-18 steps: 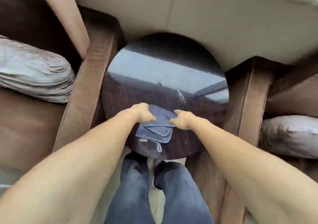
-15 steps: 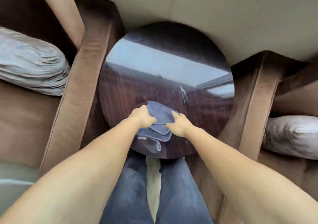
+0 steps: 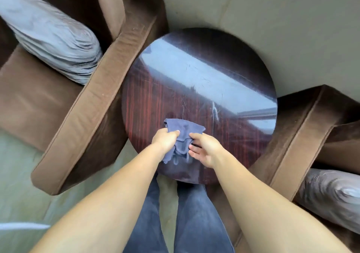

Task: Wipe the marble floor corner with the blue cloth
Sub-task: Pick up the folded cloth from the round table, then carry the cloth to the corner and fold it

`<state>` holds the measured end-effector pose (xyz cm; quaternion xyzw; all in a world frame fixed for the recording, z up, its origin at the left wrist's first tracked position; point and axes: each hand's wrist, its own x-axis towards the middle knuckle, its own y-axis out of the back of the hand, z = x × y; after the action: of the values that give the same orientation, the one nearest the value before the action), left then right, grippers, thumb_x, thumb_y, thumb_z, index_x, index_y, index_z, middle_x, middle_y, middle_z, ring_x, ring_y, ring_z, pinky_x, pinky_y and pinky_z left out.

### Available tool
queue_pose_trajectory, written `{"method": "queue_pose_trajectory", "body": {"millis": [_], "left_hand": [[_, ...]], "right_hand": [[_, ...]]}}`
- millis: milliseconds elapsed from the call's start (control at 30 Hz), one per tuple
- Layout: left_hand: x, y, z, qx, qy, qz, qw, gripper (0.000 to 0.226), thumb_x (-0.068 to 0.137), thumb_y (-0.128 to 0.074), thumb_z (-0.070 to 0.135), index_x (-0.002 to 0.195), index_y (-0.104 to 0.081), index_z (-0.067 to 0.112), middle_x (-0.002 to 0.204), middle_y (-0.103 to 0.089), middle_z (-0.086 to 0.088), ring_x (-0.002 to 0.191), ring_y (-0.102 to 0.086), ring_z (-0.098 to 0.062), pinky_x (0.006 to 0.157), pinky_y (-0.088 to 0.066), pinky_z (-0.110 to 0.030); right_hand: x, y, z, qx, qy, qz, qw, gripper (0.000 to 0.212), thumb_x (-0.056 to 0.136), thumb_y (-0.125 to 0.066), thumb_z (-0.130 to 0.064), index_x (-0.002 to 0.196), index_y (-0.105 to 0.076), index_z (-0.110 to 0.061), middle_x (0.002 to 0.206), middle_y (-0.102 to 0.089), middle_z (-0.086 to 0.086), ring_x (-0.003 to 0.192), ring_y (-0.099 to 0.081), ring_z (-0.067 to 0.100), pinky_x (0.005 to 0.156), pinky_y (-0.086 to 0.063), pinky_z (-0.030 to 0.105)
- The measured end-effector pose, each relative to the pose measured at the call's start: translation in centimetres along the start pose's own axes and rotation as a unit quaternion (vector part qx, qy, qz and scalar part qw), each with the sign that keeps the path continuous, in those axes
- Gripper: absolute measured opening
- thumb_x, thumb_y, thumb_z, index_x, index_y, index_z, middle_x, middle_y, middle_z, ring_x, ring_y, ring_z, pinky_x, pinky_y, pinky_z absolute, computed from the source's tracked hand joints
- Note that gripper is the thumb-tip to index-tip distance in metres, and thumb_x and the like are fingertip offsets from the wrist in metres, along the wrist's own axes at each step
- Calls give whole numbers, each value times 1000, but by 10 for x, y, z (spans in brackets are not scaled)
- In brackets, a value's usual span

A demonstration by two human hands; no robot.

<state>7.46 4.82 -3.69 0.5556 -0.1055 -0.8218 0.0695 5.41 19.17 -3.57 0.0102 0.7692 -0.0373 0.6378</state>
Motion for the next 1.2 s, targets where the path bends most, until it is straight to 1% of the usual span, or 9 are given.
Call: {"method": "queue_pose_trajectory", "body": {"millis": [100,200,300,433,500,600,733,967,1200], "left_hand": [[-47,24,-5,-144,-19,-16,989,15,95,-57,24,97,-68,14,112,-74,-17,105,-69,-36,98,-53,-49],[-98,68,-30,-243,-50,7,969,12,96,-57,25,93,-67,19,110,-74,-16,104,-70,-37,99,-52,-54],[-139,113,-58,-308,-81,46,947,11,97,-57,24,93,-66,20,109,-73,-16,96,-70,-35,94,-53,-49],[-195,199,-134,-424,-125,138,886,9,97,-57,24,100,-64,19,108,-72,-12,94,-68,-30,93,-53,-47],[-221,237,-179,-475,-138,192,847,11,97,-58,22,104,-65,17,113,-72,-14,100,-68,-32,97,-52,-49],[-267,293,-259,-511,-153,281,798,6,95,-60,18,96,-66,19,105,-74,-9,102,-69,-31,98,-51,-48],[-329,359,-377,-514,-163,368,758,3,89,-67,16,89,-67,13,95,-71,-14,87,-64,-25,79,-48,-38],[-379,436,-463,-546,-175,445,688,5,92,-64,14,90,-66,10,87,-69,-5,80,-60,-18,71,-44,-31],[-339,566,-453,-584,-240,422,650,12,89,-67,7,98,-69,14,96,-78,-1,87,-69,-13,80,-51,-28]], "right_hand": [[-51,-4,-5,-64,60,-18,996,5,92,-64,-21,95,-65,-23,98,-70,4,90,-65,22,86,-49,35],[-110,-28,3,-98,117,-27,988,9,91,-63,-20,99,-67,-18,86,-71,3,78,-66,21,75,-49,32],[-148,-74,17,-150,152,-75,974,30,89,-66,-22,117,-66,-12,92,-73,6,73,-68,21,69,-51,32],[-195,-182,63,-242,157,-182,940,36,90,-63,-20,125,-63,-11,93,-74,6,69,-72,22,59,-55,30],[-216,-238,94,-277,158,-251,914,31,92,-60,-18,122,-65,-10,104,-73,13,78,-74,26,71,-58,35],[-252,-321,168,-346,176,-322,863,36,92,-60,-15,127,-63,-7,124,-70,22,111,-68,39,98,-52,52],[-283,-406,284,-404,162,-408,803,34,93,-60,-14,125,-62,-2,128,-65,29,118,-62,49,100,-41,73],[-326,-493,378,-410,169,-462,768,23,97,-57,-9,116,-68,-2,114,-74,20,102,-72,33,103,-49,57],[-319,-616,363,-360,173,-463,791,29,98,-53,-8,123,-64,2,123,-70,25,120,-63,42,108,-44,59]]}}
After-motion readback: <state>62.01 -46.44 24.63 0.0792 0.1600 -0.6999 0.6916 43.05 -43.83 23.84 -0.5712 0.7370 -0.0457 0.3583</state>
